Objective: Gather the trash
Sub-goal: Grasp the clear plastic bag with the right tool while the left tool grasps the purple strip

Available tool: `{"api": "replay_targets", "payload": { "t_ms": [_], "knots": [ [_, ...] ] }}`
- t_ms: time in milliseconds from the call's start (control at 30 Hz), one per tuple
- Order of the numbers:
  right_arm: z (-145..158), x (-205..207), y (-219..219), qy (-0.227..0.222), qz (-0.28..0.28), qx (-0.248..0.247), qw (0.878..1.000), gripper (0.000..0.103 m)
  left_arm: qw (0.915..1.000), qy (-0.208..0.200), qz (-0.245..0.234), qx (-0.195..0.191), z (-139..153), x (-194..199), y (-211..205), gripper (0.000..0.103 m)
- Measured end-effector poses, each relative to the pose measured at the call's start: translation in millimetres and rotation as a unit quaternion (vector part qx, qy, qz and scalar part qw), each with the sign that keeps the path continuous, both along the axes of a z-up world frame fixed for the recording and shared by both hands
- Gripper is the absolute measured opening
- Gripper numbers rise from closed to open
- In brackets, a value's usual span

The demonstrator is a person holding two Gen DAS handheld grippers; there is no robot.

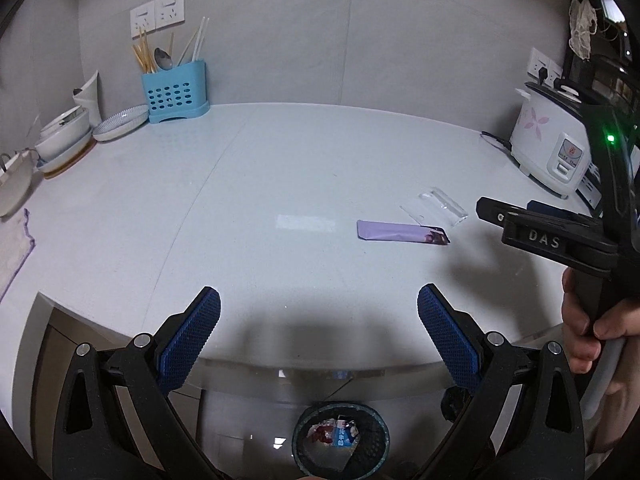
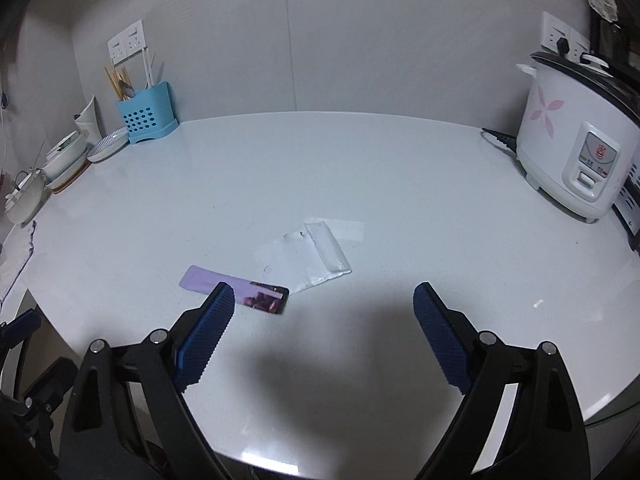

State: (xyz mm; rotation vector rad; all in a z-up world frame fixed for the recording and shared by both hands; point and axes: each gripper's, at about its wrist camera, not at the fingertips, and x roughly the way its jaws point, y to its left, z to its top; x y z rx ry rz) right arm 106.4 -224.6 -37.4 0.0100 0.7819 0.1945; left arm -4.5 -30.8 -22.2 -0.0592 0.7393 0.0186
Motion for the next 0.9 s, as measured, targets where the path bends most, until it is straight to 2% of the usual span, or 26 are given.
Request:
{"api": "replay_targets", "payload": {
  "t_ms": [133, 333, 433, 533, 567, 700, 800, 900],
  "knots": [
    [-16.1, 37.6, 5.5, 0.03, -0.005, -0.005, 1.0, 0.081, 1.0, 0.007, -0.001, -0.002, -5.8, 17.2, 6.5, 0.097],
    [-37.2, 59.4, 10.3, 0.057, -0.01, -0.01, 0.998, 0.069, 0.9998, 0.019, -0.001, -0.006, -16.8, 38.1, 10.4, 0.097],
    [-42.9, 63.1, 12.7, 0.064, -0.008, -0.01, 0.998, 0.06, 0.9997, 0.022, -0.002, -0.007, -19.8, 45.3, 11.9, 0.097],
    [-44.6, 64.3, 14.1, 0.064, -0.008, -0.015, 0.998, 0.045, 0.9997, 0.024, -0.001, -0.008, -20.2, 49.9, 11.1, 0.097],
    [-44.3, 64.4, 14.7, 0.062, -0.009, -0.018, 0.998, 0.037, 0.9997, 0.024, 0.0, -0.008, -20.1, 51.3, 10.7, 0.097],
    [-42.9, 64.8, 15.0, 0.061, -0.007, -0.019, 0.998, 0.021, 0.9997, 0.025, 0.0, -0.007, -19.1, 55.8, 8.9, 0.097],
    [-42.9, 62.1, 14.0, 0.056, -0.006, -0.019, 0.998, 0.013, 0.9997, 0.025, -0.001, -0.006, -18.4, 56.8, 6.5, 0.097],
    [-42.5, 60.1, 10.7, 0.053, -0.009, -0.014, 0.998, 0.011, 0.9997, 0.026, -0.002, -0.005, -18.1, 58.6, 3.3, 0.097]
  ]
}}
